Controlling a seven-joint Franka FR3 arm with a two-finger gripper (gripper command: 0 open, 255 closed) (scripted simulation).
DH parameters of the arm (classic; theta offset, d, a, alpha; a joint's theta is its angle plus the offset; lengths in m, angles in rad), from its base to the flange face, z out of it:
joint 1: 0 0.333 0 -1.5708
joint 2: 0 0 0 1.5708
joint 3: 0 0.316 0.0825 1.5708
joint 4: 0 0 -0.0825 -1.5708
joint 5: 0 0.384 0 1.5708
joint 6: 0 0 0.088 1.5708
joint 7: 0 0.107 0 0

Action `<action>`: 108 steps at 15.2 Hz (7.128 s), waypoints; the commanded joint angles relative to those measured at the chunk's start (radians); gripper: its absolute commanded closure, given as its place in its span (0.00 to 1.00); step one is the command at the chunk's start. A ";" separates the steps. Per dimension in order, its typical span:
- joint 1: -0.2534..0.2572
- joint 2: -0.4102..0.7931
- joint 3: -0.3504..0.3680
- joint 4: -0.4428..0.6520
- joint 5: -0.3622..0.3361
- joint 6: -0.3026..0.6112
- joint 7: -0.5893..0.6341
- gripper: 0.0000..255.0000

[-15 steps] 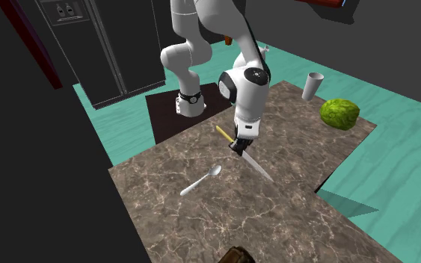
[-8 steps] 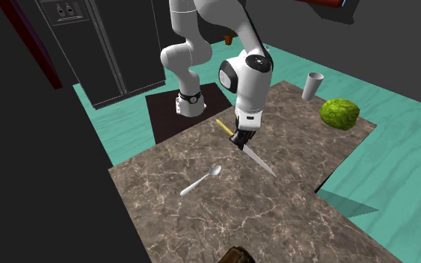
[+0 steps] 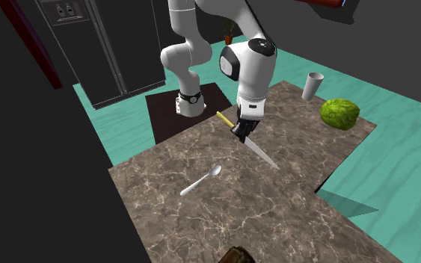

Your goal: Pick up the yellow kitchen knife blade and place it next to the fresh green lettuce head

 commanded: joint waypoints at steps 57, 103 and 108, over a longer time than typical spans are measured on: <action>0.365 0.119 0.535 0.127 -0.019 -0.011 0.912 1.00; 0.394 0.312 0.497 0.069 -0.179 0.208 1.020 0.00; 0.395 0.312 0.497 0.069 -0.179 0.208 1.020 0.00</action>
